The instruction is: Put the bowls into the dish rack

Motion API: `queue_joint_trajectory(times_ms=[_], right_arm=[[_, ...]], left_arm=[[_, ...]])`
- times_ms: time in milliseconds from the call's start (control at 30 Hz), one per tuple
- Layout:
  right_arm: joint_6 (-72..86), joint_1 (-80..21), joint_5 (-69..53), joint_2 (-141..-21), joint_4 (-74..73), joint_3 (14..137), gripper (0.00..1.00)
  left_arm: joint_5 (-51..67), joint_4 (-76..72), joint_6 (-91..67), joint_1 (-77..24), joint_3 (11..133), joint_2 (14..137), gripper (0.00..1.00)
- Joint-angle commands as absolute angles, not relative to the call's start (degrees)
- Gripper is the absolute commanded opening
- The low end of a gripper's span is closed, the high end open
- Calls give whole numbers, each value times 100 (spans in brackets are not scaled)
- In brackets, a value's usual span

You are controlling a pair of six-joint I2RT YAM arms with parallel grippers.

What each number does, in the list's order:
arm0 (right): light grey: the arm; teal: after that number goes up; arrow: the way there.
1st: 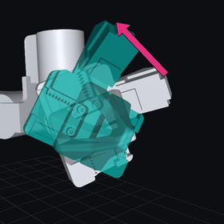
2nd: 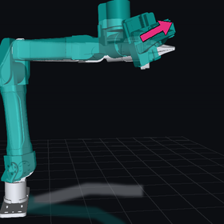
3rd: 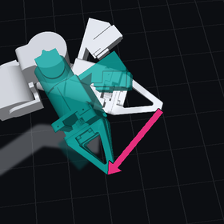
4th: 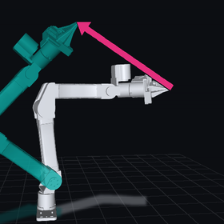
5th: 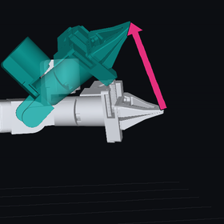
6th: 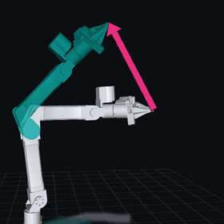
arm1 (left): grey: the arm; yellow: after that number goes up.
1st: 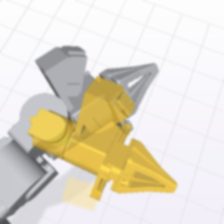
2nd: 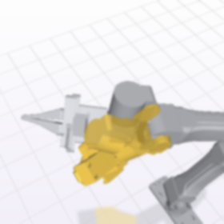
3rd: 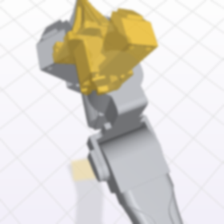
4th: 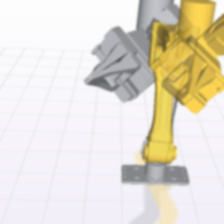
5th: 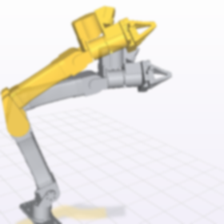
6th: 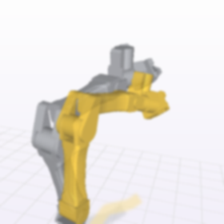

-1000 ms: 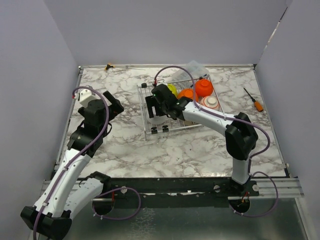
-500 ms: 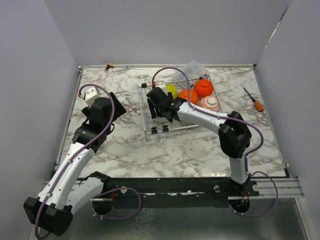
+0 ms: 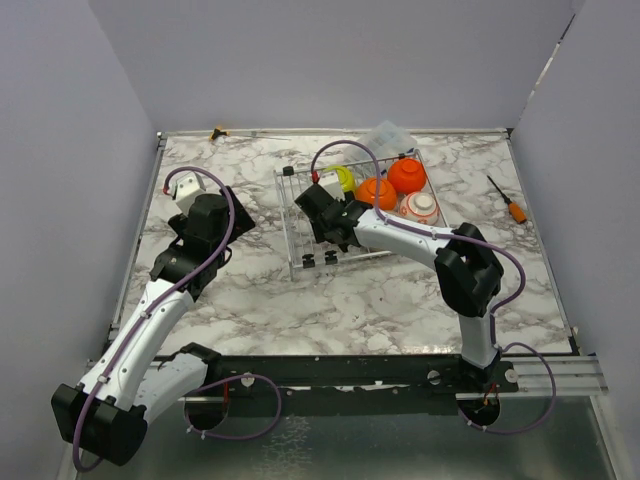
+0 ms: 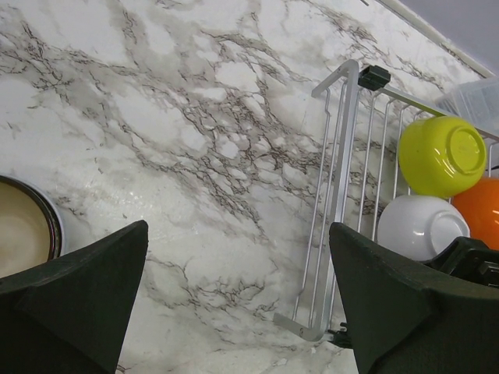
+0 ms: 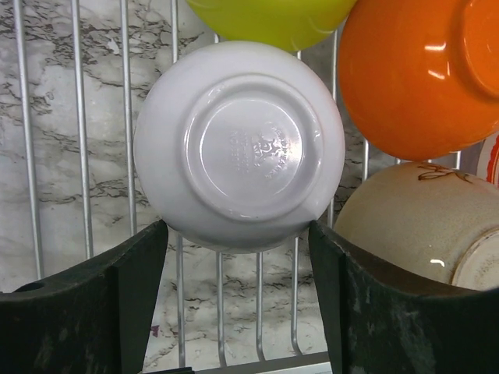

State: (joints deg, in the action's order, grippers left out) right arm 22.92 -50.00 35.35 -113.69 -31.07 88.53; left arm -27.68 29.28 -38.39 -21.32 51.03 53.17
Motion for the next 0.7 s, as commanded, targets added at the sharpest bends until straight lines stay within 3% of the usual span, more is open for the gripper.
queue_joint_trajectory(times_ms=[0,300,667], right_arm=[[2495,-4881,3954,-11255,-3601,8740,72],[2156,-4886,3588,-10958,-3042,8888,84],[2128,-4778,3920,-11329,-2768,9032,84]], left_arm=[[-2696,2848,-3861,-2101,5035,5329,99],[-2740,2848,-3834,-2101,5038,5385,99],[-3166,3216,-4137,-2093,4659,5395,95]])
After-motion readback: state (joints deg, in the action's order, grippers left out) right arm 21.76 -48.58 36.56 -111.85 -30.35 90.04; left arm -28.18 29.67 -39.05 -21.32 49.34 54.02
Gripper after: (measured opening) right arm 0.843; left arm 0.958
